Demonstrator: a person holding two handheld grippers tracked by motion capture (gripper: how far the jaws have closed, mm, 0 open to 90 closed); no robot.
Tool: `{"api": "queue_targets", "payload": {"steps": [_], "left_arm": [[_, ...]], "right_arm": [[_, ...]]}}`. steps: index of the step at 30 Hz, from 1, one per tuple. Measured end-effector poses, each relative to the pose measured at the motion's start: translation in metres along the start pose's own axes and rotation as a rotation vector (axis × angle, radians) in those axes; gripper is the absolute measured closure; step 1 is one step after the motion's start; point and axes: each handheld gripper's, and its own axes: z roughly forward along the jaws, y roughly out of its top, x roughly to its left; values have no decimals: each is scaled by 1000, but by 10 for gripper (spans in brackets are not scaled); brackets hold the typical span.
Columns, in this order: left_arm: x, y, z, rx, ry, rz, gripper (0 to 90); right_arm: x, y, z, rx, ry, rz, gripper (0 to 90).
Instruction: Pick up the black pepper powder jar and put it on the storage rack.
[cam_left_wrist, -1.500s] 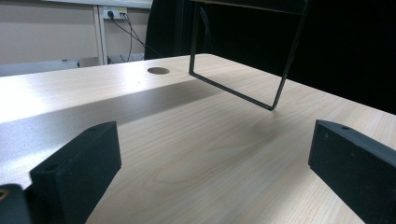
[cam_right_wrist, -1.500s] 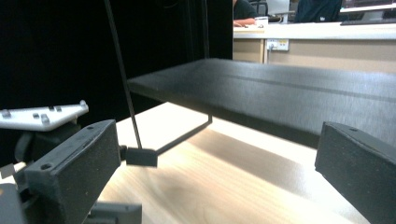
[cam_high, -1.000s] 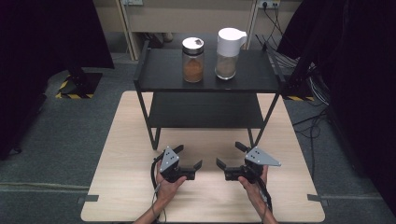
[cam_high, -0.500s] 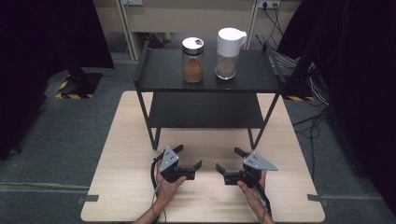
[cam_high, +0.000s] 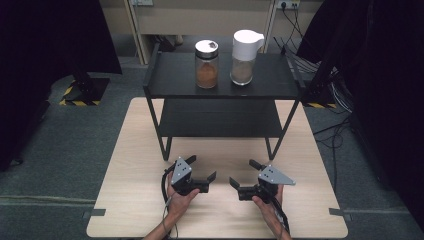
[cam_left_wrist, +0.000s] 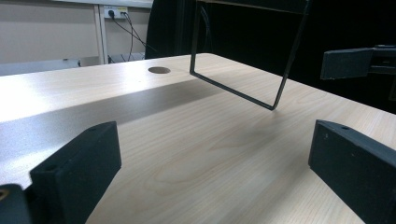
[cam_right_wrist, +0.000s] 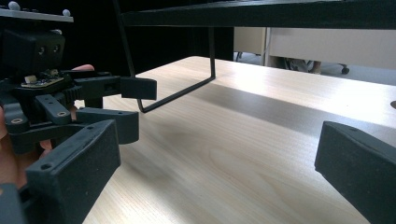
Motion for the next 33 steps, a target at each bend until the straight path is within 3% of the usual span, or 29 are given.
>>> {"api": "queue_targets", "payload": {"steps": [33], "left_arm": [[0,0,0,0,1,-3,18]], "right_arm": [[-1,-1,-1,-1,-7,11,4]]}}
